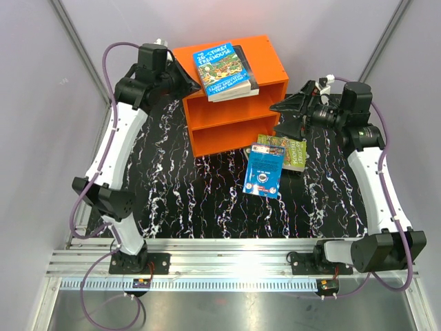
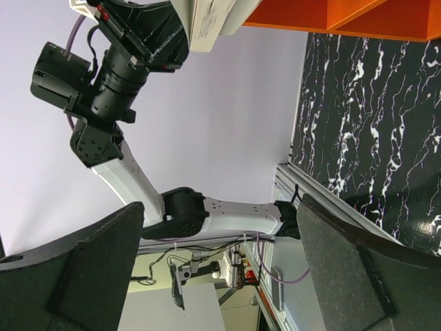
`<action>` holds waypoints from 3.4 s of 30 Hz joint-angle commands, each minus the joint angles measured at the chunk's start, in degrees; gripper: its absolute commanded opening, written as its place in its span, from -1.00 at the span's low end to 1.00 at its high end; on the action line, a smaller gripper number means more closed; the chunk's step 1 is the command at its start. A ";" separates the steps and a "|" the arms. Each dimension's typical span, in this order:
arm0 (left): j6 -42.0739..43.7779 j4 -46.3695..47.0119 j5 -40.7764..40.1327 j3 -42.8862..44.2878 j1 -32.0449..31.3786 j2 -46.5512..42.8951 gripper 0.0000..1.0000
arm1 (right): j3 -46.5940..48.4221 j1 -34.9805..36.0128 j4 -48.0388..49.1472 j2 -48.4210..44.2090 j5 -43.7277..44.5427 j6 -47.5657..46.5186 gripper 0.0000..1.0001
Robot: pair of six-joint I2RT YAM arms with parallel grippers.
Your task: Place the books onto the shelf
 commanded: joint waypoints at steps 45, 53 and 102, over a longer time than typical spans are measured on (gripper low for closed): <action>0.93 4.33 -2.08 -52.84 -4.71 -42.33 -0.45 | -25.29 -6.17 -9.28 9.73 27.83 -24.76 1.00; 0.84 -1.64 -3.48 -56.28 -4.88 -49.71 -0.28 | -26.25 -6.17 -0.86 22.91 30.04 -27.15 1.00; -1.53 4.23 1.51 -70.15 -4.97 -55.88 0.37 | -31.71 4.12 0.22 -2.73 17.38 -18.98 -1.00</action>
